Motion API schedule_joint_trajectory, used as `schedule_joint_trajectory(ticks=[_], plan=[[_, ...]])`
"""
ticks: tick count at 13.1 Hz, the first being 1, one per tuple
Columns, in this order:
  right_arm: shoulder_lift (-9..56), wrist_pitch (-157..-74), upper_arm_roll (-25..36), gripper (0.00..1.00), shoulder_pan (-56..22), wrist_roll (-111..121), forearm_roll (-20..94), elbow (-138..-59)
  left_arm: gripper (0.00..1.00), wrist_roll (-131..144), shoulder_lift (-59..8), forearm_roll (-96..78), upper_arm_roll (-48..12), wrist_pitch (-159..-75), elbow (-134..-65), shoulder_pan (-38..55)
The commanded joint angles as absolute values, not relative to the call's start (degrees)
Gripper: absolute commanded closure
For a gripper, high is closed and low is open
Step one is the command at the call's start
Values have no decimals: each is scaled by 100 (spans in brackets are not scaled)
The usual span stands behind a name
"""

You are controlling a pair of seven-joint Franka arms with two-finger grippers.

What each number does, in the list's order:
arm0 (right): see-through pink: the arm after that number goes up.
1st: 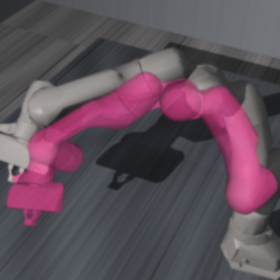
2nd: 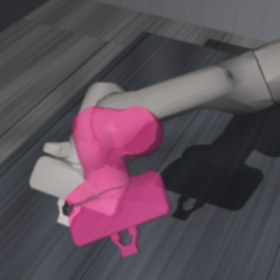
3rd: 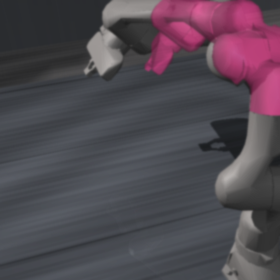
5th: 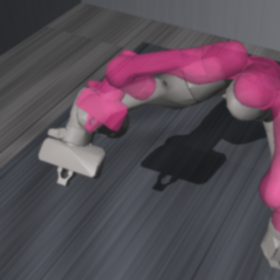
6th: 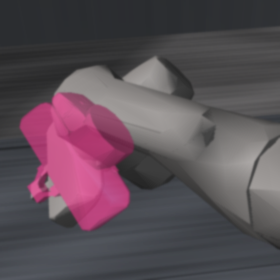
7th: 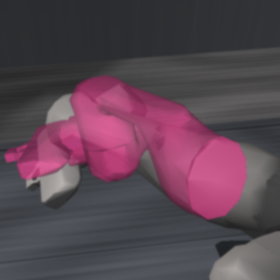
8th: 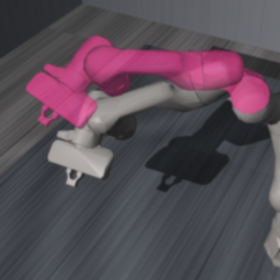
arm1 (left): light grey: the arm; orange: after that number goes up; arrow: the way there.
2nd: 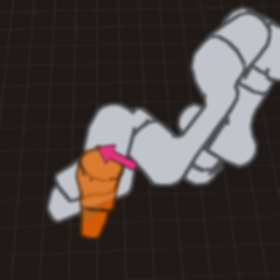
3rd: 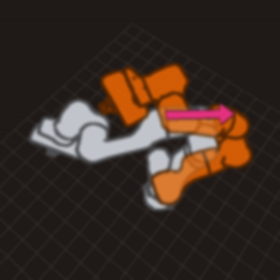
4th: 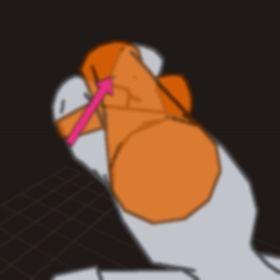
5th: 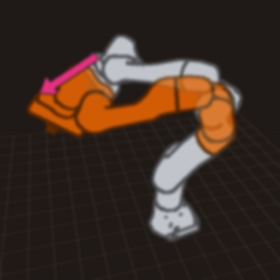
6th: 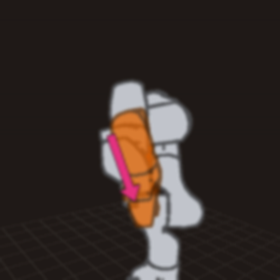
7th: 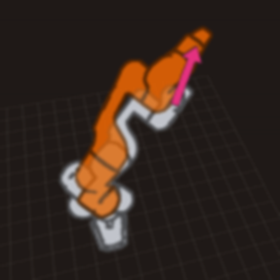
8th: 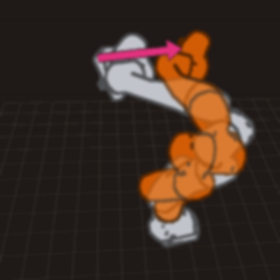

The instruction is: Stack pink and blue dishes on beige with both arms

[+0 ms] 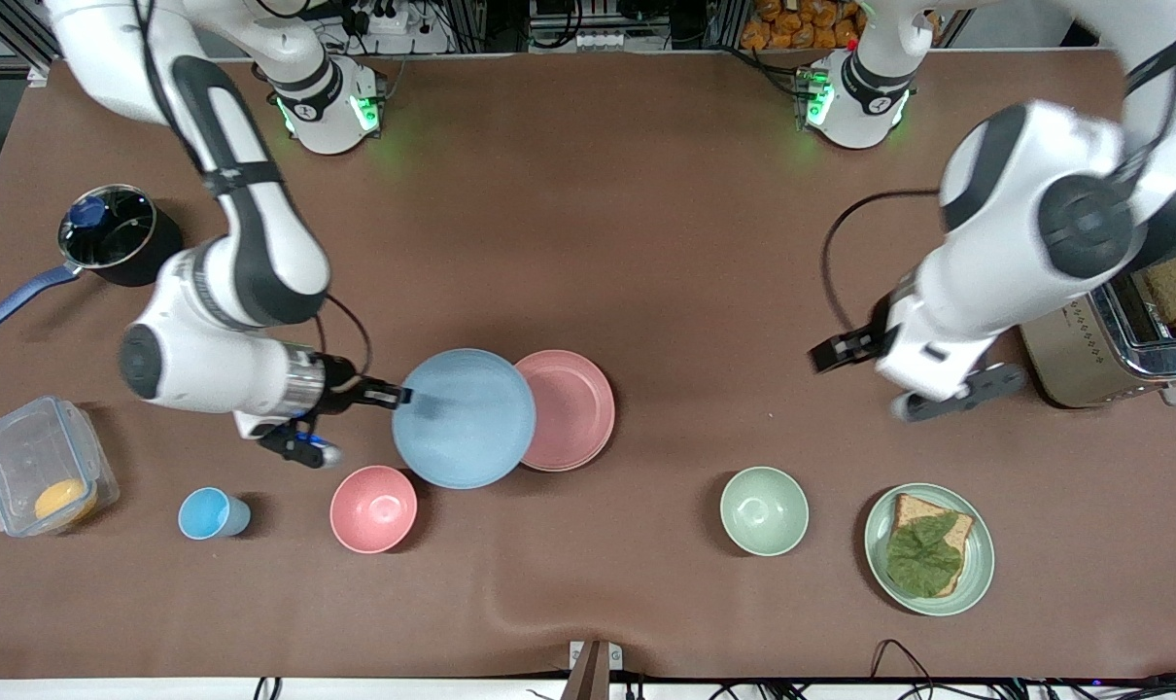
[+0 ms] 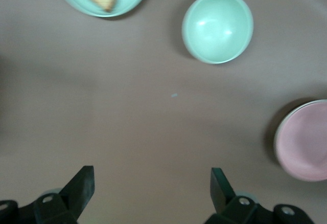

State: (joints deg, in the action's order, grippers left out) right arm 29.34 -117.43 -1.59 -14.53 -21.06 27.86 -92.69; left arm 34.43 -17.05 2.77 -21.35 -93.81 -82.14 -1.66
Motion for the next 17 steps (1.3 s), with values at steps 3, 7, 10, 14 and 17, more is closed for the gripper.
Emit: schedule_joint_trajectory(ticks=[3,7,10,14,17], plan=[[3348,-12233,-97,100,-1897,-2591,2795,-9158,0,2192,-731,247,-2197,-8746,-8499,-1044],[3603,-12630,-88,100,-2275,-3022,2786,-9176,0,1066,-317,237,-2153,-8386,-8455,-1414],[3674,-12647,-61,100,-2461,-3085,2611,-9211,0,870,-80,246,-2109,-8227,-8455,-1459],[3762,-12867,-53,100,-2549,-3120,2558,-9281,0,783,-36,194,-2101,-8218,-8464,-1616],[3779,-12876,-53,100,-2558,-3120,2471,-9264,0,536,70,-17,-2119,-8209,-8499,-1679]])
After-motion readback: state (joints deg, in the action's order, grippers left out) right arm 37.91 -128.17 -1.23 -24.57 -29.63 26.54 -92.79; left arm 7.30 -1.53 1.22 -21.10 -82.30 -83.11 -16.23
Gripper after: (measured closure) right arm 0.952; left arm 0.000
